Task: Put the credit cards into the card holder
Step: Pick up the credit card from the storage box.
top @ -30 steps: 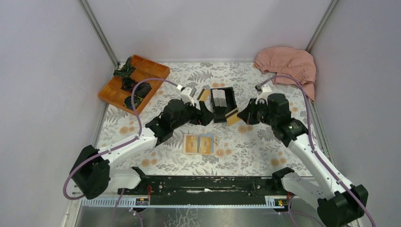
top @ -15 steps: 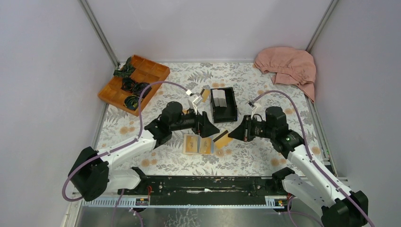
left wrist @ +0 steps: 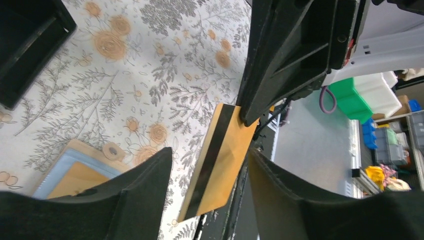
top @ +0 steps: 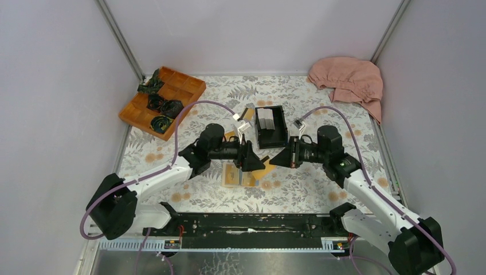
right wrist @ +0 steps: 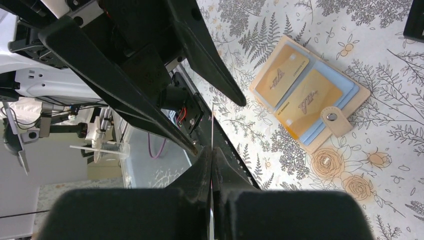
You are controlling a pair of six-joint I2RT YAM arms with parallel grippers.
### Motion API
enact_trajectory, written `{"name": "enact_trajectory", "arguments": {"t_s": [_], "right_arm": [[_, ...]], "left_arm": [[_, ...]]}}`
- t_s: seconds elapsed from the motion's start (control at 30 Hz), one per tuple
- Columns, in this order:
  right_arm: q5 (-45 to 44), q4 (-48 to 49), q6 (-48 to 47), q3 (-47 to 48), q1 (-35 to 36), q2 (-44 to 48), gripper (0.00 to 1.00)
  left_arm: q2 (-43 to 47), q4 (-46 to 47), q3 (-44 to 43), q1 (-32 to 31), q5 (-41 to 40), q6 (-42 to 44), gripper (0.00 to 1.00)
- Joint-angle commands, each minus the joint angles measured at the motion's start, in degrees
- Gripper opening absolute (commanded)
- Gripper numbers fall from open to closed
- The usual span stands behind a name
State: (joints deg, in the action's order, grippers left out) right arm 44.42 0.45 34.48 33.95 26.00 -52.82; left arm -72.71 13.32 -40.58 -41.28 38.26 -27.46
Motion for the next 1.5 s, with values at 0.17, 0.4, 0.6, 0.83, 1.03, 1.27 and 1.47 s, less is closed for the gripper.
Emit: {"name": "enact_trajectory", "arguments": {"t_s": [0.17,0.4,0.6,0.83,1.03,1.27,1.47], "right_arm": [[4.27,6.73,1.72,0.56,0.72,-3.85,0.00],[2.97,4.49,-0.05,1.74,0.68,-4.61,0.00],[-2.66,1.88,-1.74,1.94,0.57,-2.37,0.36],[-11.23,2.68,-0.49,-2.84,0.56,5.28,0.49],[-13.20,11.03,5.61,-10.71,0.71,8.74,0.50],[-13.15,24.59,12.29,-17.56,1.57,7.54,0.50],[-13.36,35.62,16.98,-20.45,2.14,4.80,0.50]], "left_arm": [[-2.07,1.32,0.41,-0.21,8.01,0.81,0.27],[-1.20,0.78,0.66,-0.24,7.70,0.80,0.00],[-2.00,1.16,0.70,-0.14,6.08,0.15,0.00],[1.26,8.41,4.57,-0.04,-3.37,-5.15,0.00],[5.38,18.92,10.72,-0.11,-15.56,-14.25,0.00],[4.73,35.66,18.10,-0.12,-19.22,-25.57,0.00],[1.65,45.59,21.39,-0.13,-20.10,-31.90,0.00]]}}
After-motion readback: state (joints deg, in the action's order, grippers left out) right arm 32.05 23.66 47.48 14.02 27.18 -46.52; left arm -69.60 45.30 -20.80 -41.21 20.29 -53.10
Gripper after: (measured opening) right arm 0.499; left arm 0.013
